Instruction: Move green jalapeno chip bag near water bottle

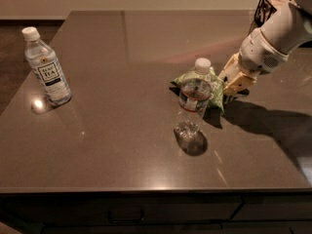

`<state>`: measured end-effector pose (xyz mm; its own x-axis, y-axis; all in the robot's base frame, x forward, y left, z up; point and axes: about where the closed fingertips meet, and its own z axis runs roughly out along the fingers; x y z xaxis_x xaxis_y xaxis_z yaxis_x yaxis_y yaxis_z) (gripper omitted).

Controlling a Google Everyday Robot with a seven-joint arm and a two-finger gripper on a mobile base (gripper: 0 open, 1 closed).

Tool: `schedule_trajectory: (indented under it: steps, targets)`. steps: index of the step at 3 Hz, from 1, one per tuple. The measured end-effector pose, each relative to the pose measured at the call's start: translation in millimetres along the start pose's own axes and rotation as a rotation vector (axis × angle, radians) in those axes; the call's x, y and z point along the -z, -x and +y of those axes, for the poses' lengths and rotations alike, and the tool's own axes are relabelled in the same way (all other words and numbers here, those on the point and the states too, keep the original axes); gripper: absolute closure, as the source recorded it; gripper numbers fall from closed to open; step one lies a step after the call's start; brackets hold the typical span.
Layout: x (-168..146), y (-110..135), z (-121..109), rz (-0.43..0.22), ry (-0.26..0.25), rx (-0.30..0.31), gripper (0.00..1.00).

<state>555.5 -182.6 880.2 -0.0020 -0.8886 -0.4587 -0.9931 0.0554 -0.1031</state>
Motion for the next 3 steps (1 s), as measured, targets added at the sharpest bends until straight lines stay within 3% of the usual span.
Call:
schedule_trajectory:
  steps: [1,3]
  targets:
    - [-6.1,2.9,5.1,-0.021,0.026,0.029,0.52]
    - [-12.5,4.6,7.8,-0.05,0.01,0.027,0.05]
